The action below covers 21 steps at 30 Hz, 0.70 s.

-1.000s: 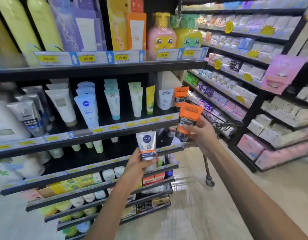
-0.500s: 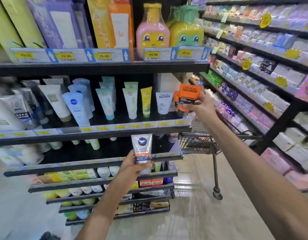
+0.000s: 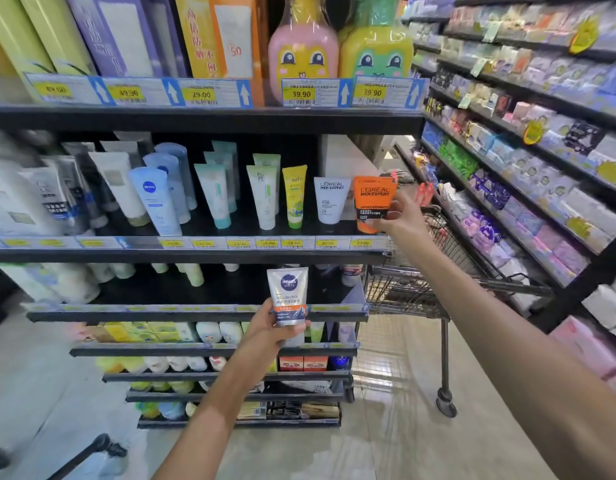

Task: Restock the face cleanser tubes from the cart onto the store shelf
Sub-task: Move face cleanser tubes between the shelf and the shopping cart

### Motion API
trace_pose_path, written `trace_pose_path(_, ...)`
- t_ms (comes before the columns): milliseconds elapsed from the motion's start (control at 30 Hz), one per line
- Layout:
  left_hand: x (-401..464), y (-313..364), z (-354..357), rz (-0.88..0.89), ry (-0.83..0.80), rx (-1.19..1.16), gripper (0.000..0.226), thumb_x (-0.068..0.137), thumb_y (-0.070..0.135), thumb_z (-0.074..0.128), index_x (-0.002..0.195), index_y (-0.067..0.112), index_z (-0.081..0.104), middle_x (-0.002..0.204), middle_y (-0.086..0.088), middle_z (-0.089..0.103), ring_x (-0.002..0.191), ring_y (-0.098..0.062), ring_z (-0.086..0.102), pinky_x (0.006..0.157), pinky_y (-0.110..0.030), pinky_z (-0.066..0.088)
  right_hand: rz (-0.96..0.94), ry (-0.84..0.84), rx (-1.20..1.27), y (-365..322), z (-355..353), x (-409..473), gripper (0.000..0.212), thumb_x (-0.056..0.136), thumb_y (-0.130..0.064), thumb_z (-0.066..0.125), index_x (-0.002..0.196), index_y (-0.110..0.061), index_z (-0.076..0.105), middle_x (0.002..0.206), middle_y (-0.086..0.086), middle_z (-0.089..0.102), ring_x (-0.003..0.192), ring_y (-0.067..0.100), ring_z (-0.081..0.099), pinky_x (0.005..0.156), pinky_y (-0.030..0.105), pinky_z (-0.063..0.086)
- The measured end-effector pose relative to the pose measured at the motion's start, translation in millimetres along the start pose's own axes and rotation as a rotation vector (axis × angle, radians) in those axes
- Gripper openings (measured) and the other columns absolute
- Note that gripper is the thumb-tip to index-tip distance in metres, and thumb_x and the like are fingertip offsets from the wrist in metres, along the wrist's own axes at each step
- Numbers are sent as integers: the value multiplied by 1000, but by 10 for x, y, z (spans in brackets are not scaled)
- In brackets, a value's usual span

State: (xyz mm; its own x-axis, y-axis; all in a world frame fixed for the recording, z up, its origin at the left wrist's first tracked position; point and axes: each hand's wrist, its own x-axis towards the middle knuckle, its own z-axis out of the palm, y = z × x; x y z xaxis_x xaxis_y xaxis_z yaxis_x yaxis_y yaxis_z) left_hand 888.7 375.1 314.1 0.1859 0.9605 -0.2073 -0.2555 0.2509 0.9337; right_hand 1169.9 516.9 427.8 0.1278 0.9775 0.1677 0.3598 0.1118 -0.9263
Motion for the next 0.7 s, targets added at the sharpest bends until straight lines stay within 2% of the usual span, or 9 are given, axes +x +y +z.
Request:
trace_pose_path(100, -10, -38, 47, -5, -1, -4, 81, 66, 8, 89, 138, 13, 53, 129, -14, 69, 121, -36, 65, 113, -52, 44, 28, -25, 10, 119, 44, 4, 52, 74, -12, 91, 113, -31, 63, 108, -4, 76, 100, 17, 74, 95, 47, 58)
trace_pose_path(267, -27, -102, 93, -22, 12, -6, 72, 76, -3, 82, 139, 13, 51, 129, -14, 69, 119, -34, 67, 109, -47, 47, 41, -35, 23, 136, 31, 5, 52, 76, -14, 90, 117, -29, 61, 109, -5, 75, 99, 14, 73, 94, 46, 59)
trace_pose_path(500, 24, -238, 140, -41, 62, 50, 63, 80, -2, 80, 135, 19, 58, 126, -10, 70, 118, -29, 68, 103, -45, 52, 12, 15, 86, 230, -74, -185, 66, 78, -26, 90, 133, -30, 54, 117, -4, 70, 108, 11, 69, 94, 38, 59)
trace_pose_path(600, 72, -330, 157, -64, 138, 87, 58, 80, -4, 80, 130, 20, 61, 118, -7, 74, 112, -26, 70, 98, -41, 55, 16, 118, 95, 407, -126, -397, 54, 86, -29, 82, 133, -29, 54, 117, -5, 67, 111, 10, 66, 93, 34, 57)
trace_pose_path(700, 131, -404, 184, -69, 184, 160, 53, 78, 4, 84, 121, 25, 61, 112, -3, 75, 106, -21, 72, 96, -40, 57, 55, 188, 61, 662, -105, -648, 38, 93, -31, 73, 127, -27, 57, 110, -5, 67, 106, 10, 65, 92, 37, 57)
